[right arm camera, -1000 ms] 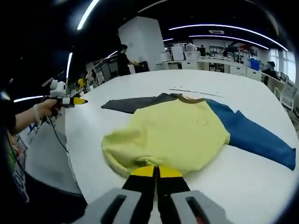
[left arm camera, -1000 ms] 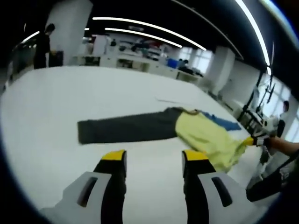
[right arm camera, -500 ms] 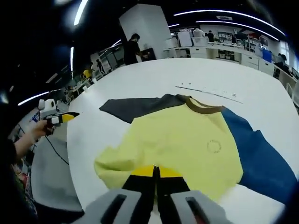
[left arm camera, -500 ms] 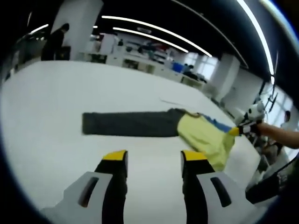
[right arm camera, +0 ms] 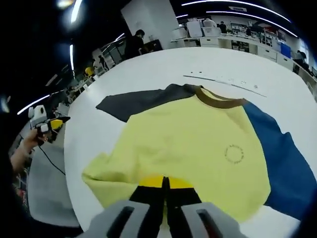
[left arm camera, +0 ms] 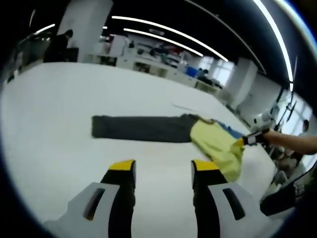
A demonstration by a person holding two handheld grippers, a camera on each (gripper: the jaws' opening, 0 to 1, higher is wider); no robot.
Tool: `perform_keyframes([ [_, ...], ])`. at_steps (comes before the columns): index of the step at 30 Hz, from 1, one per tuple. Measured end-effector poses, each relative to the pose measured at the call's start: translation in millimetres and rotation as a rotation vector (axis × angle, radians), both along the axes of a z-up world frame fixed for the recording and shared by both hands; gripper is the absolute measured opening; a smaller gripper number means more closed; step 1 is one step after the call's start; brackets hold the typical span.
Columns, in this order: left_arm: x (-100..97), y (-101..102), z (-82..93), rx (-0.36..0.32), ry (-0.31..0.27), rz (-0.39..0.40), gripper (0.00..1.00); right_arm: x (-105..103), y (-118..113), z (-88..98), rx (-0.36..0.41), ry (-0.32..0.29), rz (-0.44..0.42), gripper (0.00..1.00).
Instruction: Fold the garment on the visible template until the final outline fits inside the template.
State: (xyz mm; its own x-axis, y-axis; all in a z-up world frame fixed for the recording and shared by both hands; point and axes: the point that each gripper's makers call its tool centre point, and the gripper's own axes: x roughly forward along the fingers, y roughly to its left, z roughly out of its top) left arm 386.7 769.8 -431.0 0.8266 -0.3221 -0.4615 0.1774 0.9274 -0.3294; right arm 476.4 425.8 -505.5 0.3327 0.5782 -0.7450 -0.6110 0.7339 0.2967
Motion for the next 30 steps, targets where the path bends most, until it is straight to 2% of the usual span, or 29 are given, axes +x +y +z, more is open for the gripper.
perform_keyframes([
  [3,1.5,-3,-0.3,-0.002,0.000,-0.004,0.42,2,-2,7.9,0.005,-0.040,0.006,0.00],
  [6,2.5,-7,-1.0,-0.003,-0.001,-0.009,0.41,0,-5,21.6,0.031,-0.075,0.008,0.16],
  [12,2.7,-16,-3.6,-0.016,0.000,-0.023,0.41,-17,-11,44.6,0.124,-0.113,0.026,0.33],
  [15,3.1,-19,-2.6,-0.018,-0.002,-0.030,0.42,-33,-17,50.4,0.169,-0.105,0.031,0.35],
  [18,4.4,-19,-1.7,-0.019,-0.005,-0.031,0.42,-43,-23,49.0,0.185,-0.092,0.015,0.34],
  [21,5.1,-19,-1.8,-0.020,-0.005,-0.033,0.42,-52,-32,38.5,0.194,-0.073,-0.010,0.34],
  [26,4.8,-22,-3.0,-0.023,-0.003,-0.039,0.42,-58,-40,19.5,0.213,-0.022,-0.065,0.30],
  [30,2.8,-21,-4.2,-0.023,0.001,-0.040,0.42,-59,-38,14.7,0.247,-0.003,-0.088,0.28],
])
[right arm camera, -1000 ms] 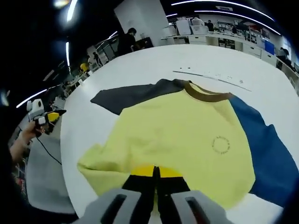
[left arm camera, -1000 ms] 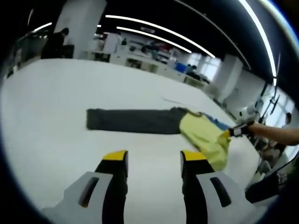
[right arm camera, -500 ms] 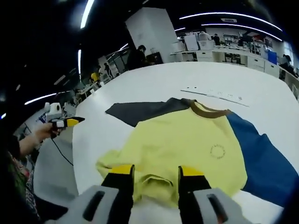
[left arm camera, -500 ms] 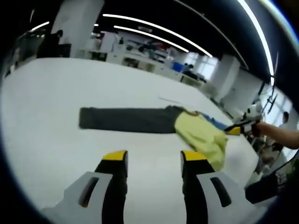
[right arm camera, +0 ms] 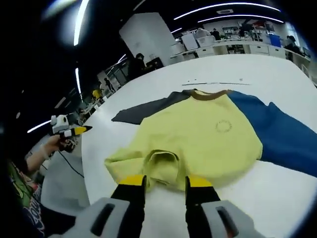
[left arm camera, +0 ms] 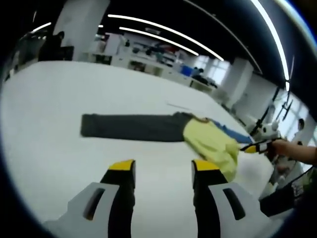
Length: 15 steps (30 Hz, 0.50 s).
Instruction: Fold the garment on the visible template until the final outline fits inside the template.
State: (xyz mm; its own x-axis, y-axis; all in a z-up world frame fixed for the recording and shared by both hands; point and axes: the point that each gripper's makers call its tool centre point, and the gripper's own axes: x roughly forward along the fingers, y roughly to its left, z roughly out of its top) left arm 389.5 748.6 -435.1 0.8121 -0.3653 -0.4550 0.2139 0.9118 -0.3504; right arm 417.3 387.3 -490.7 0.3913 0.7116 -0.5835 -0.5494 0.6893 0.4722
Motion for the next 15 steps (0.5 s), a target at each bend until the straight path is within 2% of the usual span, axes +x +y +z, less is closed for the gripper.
perform_keyframes([
  [9,-2.7,7,0.7,-0.003,-0.001,0.018,0.42,3,4,-7.5,0.006,0.023,-0.015,0.27],
  [15,-5.1,9,-0.9,-0.004,0.003,0.026,0.42,8,7,-15.2,0.015,0.053,-0.031,0.22],
])
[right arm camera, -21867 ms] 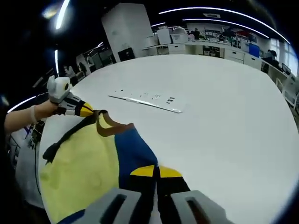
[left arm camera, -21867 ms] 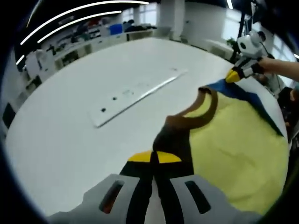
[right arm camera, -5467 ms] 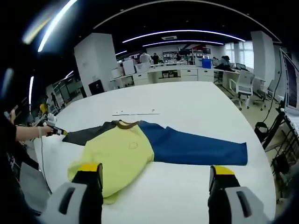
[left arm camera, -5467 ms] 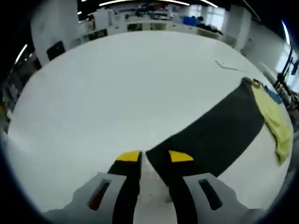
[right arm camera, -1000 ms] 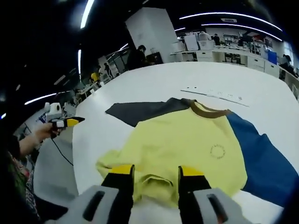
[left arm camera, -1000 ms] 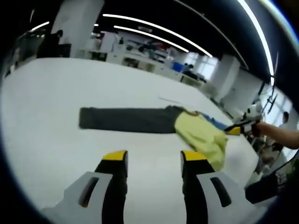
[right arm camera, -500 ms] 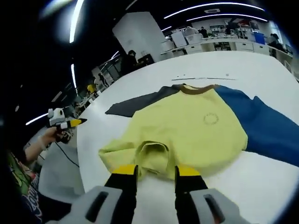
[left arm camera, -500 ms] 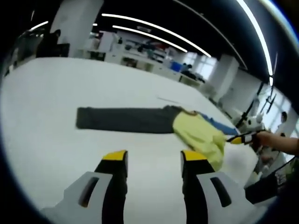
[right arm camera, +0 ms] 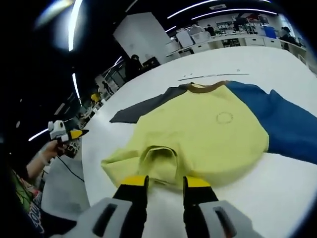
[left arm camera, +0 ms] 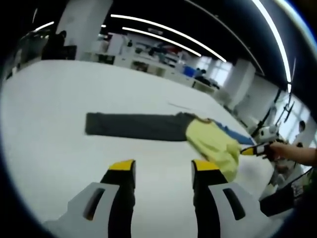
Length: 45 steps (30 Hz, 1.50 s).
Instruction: Fold the garment on the visible template until the final outline fits inside the template.
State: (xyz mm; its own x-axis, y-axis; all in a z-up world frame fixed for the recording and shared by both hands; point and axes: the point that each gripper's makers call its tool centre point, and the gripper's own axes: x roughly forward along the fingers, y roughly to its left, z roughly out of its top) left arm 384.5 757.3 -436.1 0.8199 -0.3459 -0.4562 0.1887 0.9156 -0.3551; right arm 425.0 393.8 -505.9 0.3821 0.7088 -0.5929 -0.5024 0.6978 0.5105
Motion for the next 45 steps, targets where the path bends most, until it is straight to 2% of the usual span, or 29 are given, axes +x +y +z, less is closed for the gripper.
perform_keyframes([
  [4,-2.8,2,-1.3,0.003,0.004,0.005,0.41,4,2,-1.4,0.004,0.000,-0.010,0.20],
  [7,-4.0,5,-0.7,0.003,0.005,0.012,0.41,4,3,-0.8,0.015,0.010,-0.021,0.16],
  [11,-4.7,6,-1.2,0.005,0.007,0.014,0.41,3,0,0.0,0.020,0.020,-0.036,0.01],
  [16,-4.9,3,-3.1,0.005,0.013,0.008,0.41,0,-4,8.2,0.027,0.013,-0.036,0.00],
  [21,-3.4,-5,-5.0,0.000,0.017,-0.010,0.41,-11,-12,27.9,0.020,-0.025,-0.014,0.00],
  [25,-0.5,-15,-6.4,-0.005,0.018,-0.032,0.40,-22,-25,39.7,-0.039,-0.058,0.024,0.00],
  [26,0.6,-19,-6.9,-0.005,0.018,-0.040,0.40,-23,-31,44.0,-0.068,-0.094,0.031,0.00],
  [29,2.6,-27,-7.5,-0.010,0.019,-0.060,0.40,-35,-39,54.3,-0.072,-0.094,0.039,0.00],
  [31,4.3,-32,-8.6,-0.012,0.021,-0.073,0.40,-39,-48,58.7,-0.102,-0.103,0.048,0.00],
  [35,7.0,-43,-11.0,-0.016,0.025,-0.099,0.39,-60,-57,68.7,-0.165,-0.130,0.088,0.00],
  [40,8.3,-56,-13.2,-0.020,0.030,-0.129,0.39,-88,-70,64.8,-0.299,-0.152,0.194,0.00],
  [42,9.1,-62,-15.0,-0.022,0.033,-0.142,0.39,-96,-74,62.3,-0.318,-0.131,0.188,0.00],
  [43,9.5,-65,-16.2,-0.025,0.035,-0.149,0.39,-102,-78,59.5,-0.352,-0.127,0.195,0.00],
  [45,10.1,-70,-18.0,-0.028,0.039,-0.161,0.39,-108,-80,57.2,-0.357,-0.125,0.199,0.00],
])
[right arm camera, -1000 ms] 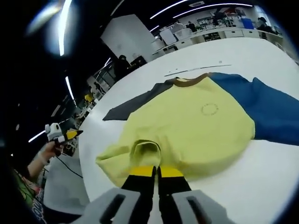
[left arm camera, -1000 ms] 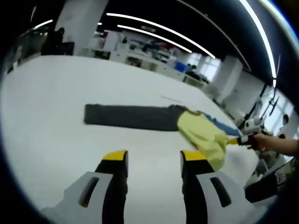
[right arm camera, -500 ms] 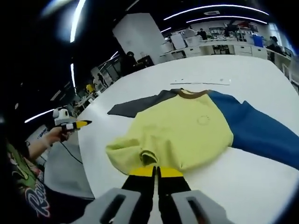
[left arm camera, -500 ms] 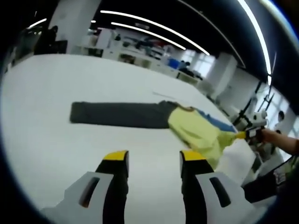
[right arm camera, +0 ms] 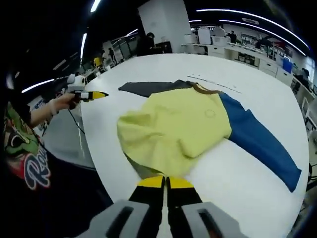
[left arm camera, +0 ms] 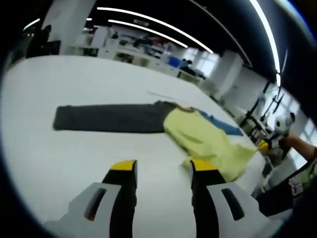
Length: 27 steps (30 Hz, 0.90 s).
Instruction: Fold the garment on the visible template until the final outline fits inside the template.
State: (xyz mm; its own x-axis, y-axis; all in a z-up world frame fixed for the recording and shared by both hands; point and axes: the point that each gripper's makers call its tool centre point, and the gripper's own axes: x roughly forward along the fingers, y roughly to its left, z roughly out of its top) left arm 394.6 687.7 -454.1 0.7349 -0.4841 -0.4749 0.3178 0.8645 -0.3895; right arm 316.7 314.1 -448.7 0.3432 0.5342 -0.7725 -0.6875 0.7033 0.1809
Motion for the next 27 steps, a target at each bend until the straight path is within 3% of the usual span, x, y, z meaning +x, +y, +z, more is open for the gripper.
perform_keyframes([
  [15,-3.8,-34,-15.3,-0.044,0.034,-0.054,0.38,-35,-25,-50.5,-0.033,0.113,-0.071,0.00],
  [24,0.6,-66,-30.4,-0.070,0.069,-0.120,0.37,-32,-31,-58.0,-0.018,0.136,-0.089,0.00],
  [27,0.3,-83,-35.5,-0.133,0.122,-0.134,0.32,-31,-33,-57.3,-0.015,0.132,-0.092,0.00],
])
